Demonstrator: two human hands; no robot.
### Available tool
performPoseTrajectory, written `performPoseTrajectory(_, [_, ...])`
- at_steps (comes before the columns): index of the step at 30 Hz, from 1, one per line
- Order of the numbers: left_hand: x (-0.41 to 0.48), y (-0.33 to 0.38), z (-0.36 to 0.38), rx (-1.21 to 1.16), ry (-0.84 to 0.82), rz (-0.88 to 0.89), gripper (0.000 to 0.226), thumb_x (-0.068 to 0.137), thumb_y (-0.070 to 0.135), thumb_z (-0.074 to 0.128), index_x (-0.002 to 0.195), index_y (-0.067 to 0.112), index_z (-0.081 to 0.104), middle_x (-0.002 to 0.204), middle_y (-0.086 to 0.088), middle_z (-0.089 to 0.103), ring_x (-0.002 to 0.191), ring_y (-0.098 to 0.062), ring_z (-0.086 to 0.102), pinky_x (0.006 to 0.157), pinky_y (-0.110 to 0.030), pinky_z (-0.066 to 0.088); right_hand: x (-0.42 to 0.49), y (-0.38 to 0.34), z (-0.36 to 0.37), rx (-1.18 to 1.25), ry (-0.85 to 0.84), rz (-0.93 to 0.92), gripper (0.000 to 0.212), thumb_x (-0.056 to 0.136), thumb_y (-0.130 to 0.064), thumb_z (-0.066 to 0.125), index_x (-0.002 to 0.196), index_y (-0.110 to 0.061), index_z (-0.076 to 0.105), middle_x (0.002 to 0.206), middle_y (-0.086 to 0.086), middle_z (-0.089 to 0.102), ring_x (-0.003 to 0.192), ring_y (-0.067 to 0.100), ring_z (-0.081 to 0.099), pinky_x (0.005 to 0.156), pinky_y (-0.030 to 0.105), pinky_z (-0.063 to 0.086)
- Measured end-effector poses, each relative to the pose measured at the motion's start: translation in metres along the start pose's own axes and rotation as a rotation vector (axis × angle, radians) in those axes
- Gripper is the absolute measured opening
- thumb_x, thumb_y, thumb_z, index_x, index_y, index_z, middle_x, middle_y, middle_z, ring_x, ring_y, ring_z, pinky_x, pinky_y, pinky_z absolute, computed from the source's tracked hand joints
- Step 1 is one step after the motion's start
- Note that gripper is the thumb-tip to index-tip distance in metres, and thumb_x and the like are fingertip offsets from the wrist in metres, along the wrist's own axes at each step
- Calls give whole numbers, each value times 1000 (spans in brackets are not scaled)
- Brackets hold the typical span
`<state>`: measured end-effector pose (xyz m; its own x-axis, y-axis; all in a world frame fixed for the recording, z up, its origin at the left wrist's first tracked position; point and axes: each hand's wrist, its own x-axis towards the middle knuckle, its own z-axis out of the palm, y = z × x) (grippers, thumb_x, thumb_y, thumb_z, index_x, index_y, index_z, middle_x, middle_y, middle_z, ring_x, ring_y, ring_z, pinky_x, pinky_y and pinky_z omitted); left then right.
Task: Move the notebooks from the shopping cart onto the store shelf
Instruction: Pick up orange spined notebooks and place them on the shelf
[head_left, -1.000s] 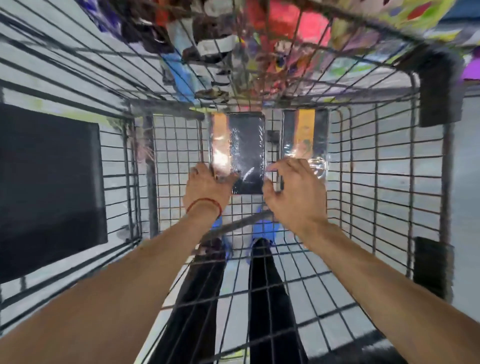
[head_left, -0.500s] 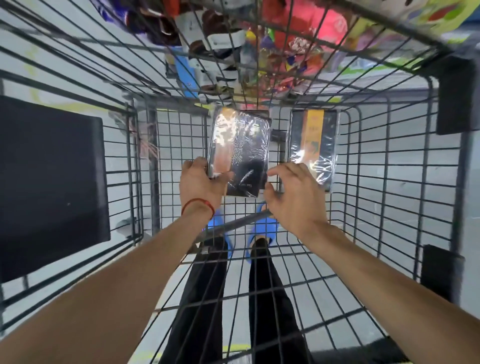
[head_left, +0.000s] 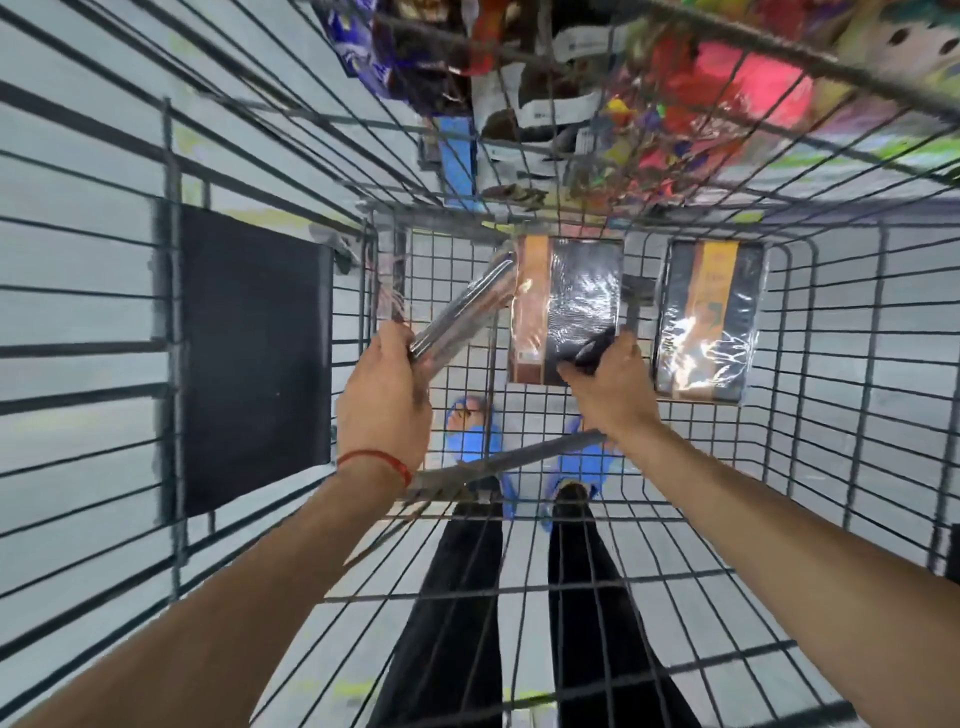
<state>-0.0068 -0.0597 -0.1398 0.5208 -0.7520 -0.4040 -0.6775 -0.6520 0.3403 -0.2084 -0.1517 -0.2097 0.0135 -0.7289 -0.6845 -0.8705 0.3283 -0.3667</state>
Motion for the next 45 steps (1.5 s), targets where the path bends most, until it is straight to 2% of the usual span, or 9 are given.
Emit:
performPoseTrajectory(5, [7,-22,4,-28,-34,-8,13,99,22,49,107,24,39,107,1,61,86,-29,59,70,-46,51,9,-8,23,19,163,115,76,78,-43,82,130,-7,39,127,15,53,116,34,56,89,43,50])
performPoseTrajectory(13, [14,-26,8,-47,-66,10,21,101,24,46,121,20,43,116,-2,59,93,-29,59,76,-44,51,5,-4,23,82,283,143,56,72,-33,89,110,-12,54,100,5,70,94,28,67,80,44,57])
performPoseTrajectory(17, [15,-24,8,-52,-66,30,29,101,24,47,128,16,43,116,-5,61,95,-26,60,77,-41,50,-4,-5,27,219,315,173,52,73,-21,88,107,-10,50,86,-2,65,80,20,65,77,38,56])
performPoseTrajectory(23, [10,-13,3,-77,-93,13,34,101,22,46,133,11,42,117,-11,63,95,-32,62,80,-46,53,-31,-5,16,384,294,171,52,81,-15,82,111,-18,40,97,2,63,87,23,64,85,37,55])
performPoseTrajectory(27, [-6,7,-16,-100,-94,4,34,102,22,45,133,9,42,110,-15,64,91,-35,62,76,-44,51,-59,-1,-17,427,266,167,49,81,-15,81,123,-8,56,86,-7,63,86,18,62,85,31,52])
performPoseTrajectory(31, [-32,37,-40,-134,-80,21,33,101,20,43,133,10,42,103,-14,64,75,-28,54,70,-36,44,-100,6,-64,465,253,92,27,85,-14,77,107,-11,62,80,-8,64,74,14,60,76,31,52])
performPoseTrajectory(34, [-58,60,-53,-217,-14,54,32,99,19,46,131,13,46,107,-14,66,89,-34,62,75,-37,46,-134,17,-101,514,287,44,22,87,-13,76,103,-15,60,83,-8,64,76,9,61,77,28,48])
performPoseTrajectory(39, [-111,110,-70,-324,75,31,33,97,22,50,129,15,49,103,-14,68,92,-36,63,80,-40,51,-184,43,-156,614,333,3,49,87,-22,77,129,-11,55,110,2,71,102,20,67,97,39,52])
performPoseTrajectory(45, [-187,192,-82,-403,202,111,28,101,19,51,123,1,55,95,3,50,93,-18,48,78,-28,36,-243,108,-223,679,432,-103,17,90,-14,70,102,-17,58,84,-7,65,75,10,58,74,31,44])
